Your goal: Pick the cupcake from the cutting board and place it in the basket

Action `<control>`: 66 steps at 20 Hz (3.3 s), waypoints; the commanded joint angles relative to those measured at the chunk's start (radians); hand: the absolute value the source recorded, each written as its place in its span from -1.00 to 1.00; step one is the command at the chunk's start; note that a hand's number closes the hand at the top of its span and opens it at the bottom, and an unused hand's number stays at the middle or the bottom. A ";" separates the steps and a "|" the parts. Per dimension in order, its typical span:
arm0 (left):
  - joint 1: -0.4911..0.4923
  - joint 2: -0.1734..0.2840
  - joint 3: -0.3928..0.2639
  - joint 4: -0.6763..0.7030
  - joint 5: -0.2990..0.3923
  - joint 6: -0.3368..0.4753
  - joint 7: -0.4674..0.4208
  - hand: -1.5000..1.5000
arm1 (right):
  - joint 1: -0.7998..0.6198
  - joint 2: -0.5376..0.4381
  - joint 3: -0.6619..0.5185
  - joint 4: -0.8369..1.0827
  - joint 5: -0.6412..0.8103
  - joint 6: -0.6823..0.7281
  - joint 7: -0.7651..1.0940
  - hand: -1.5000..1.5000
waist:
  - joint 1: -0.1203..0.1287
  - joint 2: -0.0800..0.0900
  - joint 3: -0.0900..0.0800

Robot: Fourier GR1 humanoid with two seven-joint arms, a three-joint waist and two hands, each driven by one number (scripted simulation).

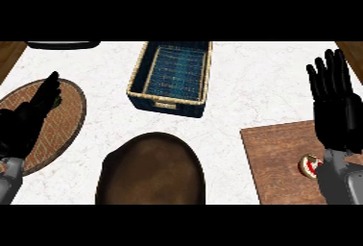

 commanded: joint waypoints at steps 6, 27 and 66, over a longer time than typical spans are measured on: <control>-0.052 -0.037 0.034 -0.093 -0.095 0.001 -0.140 0.00 | -0.047 -0.118 -0.023 0.086 0.056 0.042 0.149 1.00 | 0.010 0.010 0.001; -0.024 -0.072 0.033 0.026 -0.069 -0.056 -0.192 0.00 | -0.319 -0.419 0.305 0.293 0.658 0.151 0.817 -1.00 | -0.019 -0.012 -0.018; -0.083 -0.185 0.071 0.117 -0.153 -0.107 -0.241 0.00 | -0.124 -0.656 0.412 0.042 0.141 0.609 1.185 -1.00 | -0.003 0.013 0.000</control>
